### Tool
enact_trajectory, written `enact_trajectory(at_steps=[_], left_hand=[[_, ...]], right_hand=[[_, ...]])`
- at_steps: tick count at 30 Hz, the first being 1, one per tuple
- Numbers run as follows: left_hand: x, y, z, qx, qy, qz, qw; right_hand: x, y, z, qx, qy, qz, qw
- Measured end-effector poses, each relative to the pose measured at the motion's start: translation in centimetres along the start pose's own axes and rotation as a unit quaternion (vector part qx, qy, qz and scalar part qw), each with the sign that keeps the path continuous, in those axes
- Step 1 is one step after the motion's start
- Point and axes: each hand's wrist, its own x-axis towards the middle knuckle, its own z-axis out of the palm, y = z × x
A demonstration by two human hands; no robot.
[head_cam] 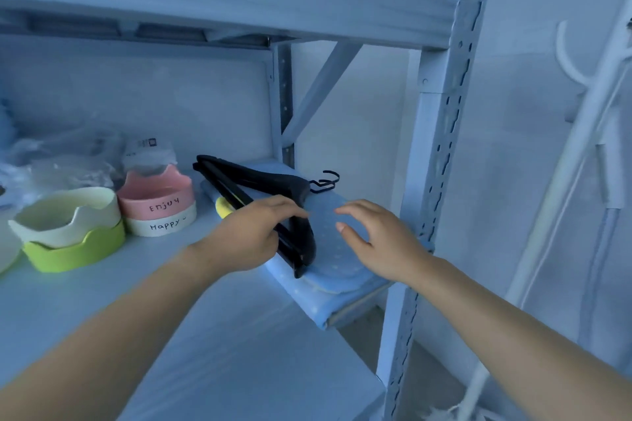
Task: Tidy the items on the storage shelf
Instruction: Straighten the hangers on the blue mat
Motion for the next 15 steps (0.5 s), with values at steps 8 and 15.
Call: enact_trajectory(at_steps=[8, 15], left_hand=[[-0.5, 6.3, 3.3, 0.044, 0.107, -0.132, 0.984], [-0.7, 10.2, 5.4, 0.142, 0.149, -0.164, 0.965]], right_hand=[[0.0, 3.4, 1.1, 0.046, -0.081, -0.087, 0.992], [-1.1, 5.0, 1.3, 0.042, -0.091, -0.119, 0.988]])
